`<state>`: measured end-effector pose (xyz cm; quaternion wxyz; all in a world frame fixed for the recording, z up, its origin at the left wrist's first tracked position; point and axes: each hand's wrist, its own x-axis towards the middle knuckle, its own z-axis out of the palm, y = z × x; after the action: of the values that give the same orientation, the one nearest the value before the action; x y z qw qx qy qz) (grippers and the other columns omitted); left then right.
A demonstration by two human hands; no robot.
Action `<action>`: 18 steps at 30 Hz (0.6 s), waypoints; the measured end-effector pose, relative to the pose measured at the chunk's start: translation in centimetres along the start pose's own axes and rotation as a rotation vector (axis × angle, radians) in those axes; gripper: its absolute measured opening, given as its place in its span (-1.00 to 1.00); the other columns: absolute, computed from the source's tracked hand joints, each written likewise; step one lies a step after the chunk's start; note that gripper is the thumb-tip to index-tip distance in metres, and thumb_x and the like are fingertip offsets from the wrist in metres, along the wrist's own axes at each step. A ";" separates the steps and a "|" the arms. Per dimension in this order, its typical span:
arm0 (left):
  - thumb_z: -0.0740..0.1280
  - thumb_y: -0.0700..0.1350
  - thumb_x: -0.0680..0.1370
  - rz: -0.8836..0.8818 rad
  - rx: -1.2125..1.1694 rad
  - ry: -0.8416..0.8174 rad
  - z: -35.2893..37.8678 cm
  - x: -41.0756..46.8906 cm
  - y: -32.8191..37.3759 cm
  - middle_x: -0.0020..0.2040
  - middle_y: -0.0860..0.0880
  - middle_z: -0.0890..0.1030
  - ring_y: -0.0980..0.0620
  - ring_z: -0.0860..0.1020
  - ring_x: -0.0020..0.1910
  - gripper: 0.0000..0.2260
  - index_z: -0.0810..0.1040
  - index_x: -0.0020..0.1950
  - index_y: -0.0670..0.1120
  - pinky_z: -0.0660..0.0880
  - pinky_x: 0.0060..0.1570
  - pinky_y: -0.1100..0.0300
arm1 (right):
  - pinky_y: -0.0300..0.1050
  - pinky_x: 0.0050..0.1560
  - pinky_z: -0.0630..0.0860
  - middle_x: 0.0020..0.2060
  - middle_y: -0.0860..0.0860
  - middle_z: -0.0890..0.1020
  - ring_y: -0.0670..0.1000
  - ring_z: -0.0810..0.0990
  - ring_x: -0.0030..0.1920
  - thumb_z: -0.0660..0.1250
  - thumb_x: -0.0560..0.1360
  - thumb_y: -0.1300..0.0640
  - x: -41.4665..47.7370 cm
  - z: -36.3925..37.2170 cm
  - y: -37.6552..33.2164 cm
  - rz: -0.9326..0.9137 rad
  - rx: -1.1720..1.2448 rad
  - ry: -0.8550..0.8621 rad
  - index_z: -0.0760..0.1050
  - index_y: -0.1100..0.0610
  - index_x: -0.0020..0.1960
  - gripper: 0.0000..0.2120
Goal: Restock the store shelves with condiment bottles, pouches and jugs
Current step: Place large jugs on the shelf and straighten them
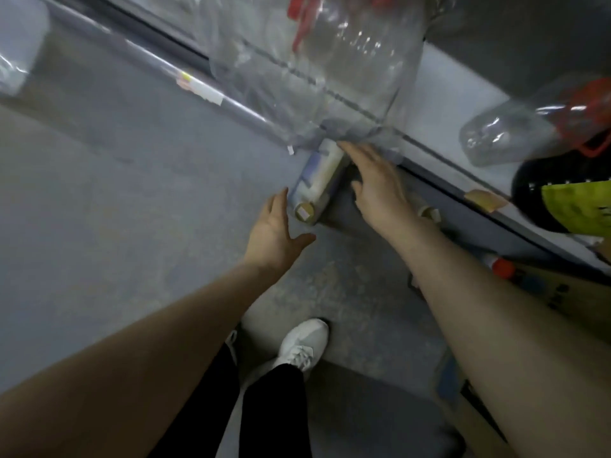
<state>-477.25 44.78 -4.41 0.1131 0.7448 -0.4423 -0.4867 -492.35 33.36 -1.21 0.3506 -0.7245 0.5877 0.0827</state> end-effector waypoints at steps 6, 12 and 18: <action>0.49 0.00 0.49 0.087 -0.048 0.089 3.7 4.3 -2.0 0.45 -0.13 0.41 -0.12 0.43 0.35 -0.27 0.23 0.55 -0.13 0.38 0.26 0.06 | 0.03 0.54 0.19 0.62 0.07 0.09 0.17 0.19 0.56 0.30 0.56 0.36 4.3 3.5 1.8 -0.144 -0.172 -0.096 0.36 0.03 0.50 -0.44; 0.41 -0.05 0.56 0.099 -0.180 0.225 2.0 5.7 -4.9 0.23 -0.07 0.60 -0.03 0.57 0.17 -0.56 0.44 0.41 -0.09 0.52 0.16 0.16 | -0.02 0.31 0.28 0.41 0.05 0.45 0.19 0.43 0.31 0.38 0.56 0.07 6.6 4.1 1.0 -0.281 -0.163 -0.027 0.46 0.05 0.40 -0.58; 0.34 0.00 0.61 0.064 -0.308 0.098 -2.2 9.6 -5.6 0.07 0.03 0.59 0.12 0.56 0.05 -0.77 0.47 0.21 -0.06 0.43 -0.14 0.54 | -0.07 0.23 0.25 0.25 -0.02 0.53 0.08 0.46 0.26 0.36 0.58 -0.03 9.2 4.2 -0.2 -0.230 -0.129 0.055 0.47 0.02 0.29 -0.68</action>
<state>-471.05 40.11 -12.65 0.2627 0.7271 -0.3799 -0.5080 -488.22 28.60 -9.21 0.2944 -0.8100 0.5037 0.0597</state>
